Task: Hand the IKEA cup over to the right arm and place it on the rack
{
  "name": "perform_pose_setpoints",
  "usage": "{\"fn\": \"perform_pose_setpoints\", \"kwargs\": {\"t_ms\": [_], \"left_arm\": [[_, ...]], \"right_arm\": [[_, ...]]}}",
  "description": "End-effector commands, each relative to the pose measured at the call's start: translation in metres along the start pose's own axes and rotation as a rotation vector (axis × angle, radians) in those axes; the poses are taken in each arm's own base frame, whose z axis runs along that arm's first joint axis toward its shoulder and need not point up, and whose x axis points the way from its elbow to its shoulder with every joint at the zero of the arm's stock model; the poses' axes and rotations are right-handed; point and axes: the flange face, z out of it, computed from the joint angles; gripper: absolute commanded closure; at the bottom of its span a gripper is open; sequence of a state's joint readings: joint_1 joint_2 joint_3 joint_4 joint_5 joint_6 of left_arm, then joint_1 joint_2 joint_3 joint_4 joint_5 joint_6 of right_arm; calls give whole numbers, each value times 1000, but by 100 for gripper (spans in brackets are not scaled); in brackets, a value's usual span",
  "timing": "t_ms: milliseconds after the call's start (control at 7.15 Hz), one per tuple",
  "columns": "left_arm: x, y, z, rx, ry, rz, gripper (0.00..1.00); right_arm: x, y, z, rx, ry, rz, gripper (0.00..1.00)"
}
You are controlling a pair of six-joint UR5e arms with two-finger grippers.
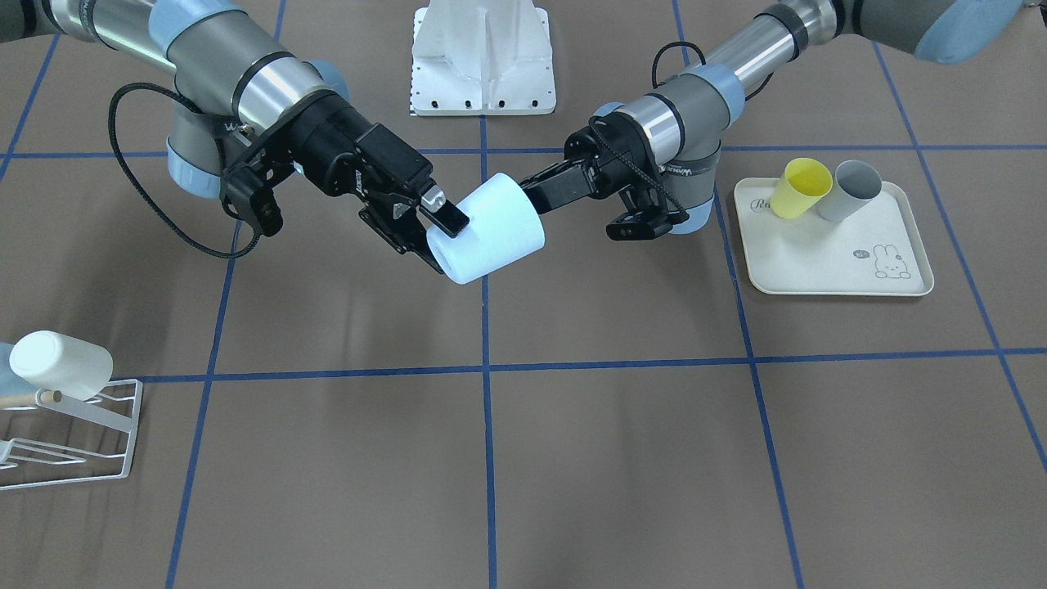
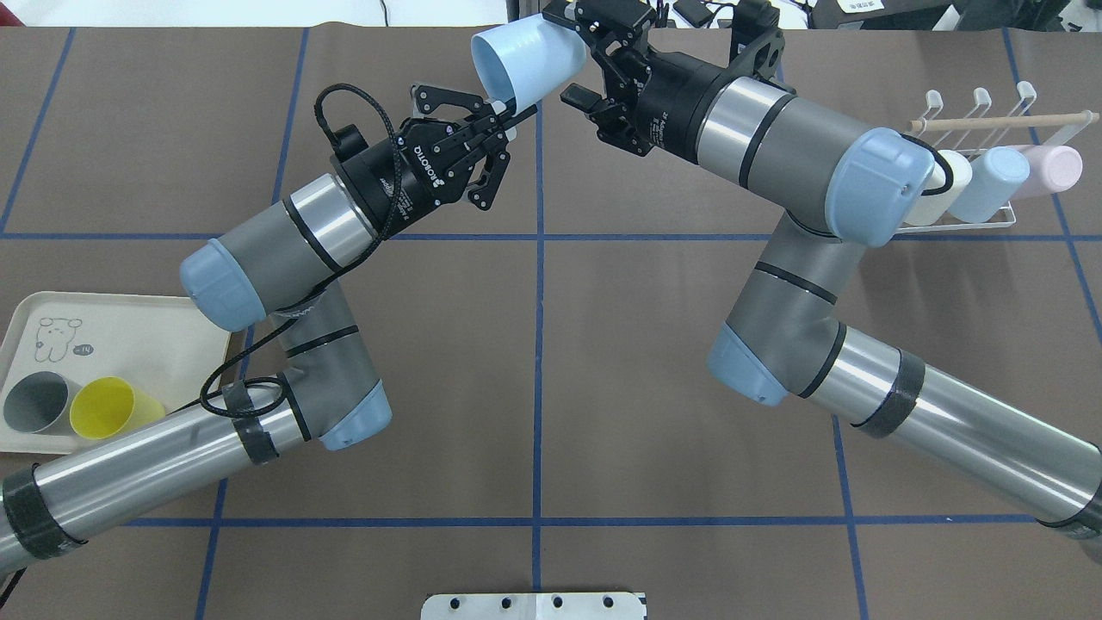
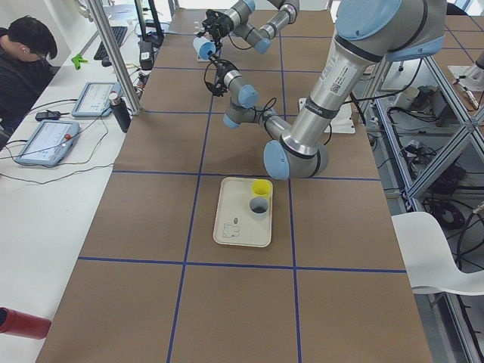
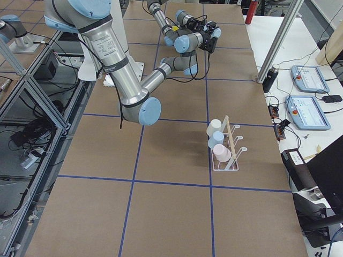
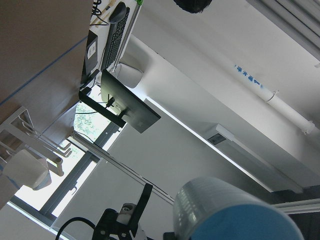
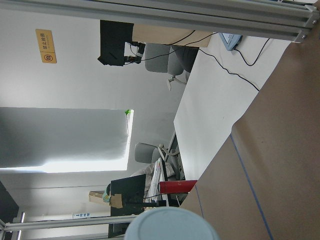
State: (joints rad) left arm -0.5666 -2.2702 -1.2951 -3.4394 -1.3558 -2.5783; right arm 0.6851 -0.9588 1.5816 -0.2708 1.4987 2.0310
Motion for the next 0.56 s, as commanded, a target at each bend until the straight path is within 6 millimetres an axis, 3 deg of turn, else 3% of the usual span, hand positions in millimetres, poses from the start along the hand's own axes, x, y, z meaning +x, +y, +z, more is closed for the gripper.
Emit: {"fn": "perform_pose_setpoints", "kwargs": {"t_ms": [0, 420], "left_arm": [[-6, 6, 8, 2, 10, -8, 100], [-13, 9, 9, 4, 2, -14, 100]], "right_arm": [[0, 0, 0, 0, -1, 0, 0], [0, 0, 0, 0, -1, 0, 2]]}}
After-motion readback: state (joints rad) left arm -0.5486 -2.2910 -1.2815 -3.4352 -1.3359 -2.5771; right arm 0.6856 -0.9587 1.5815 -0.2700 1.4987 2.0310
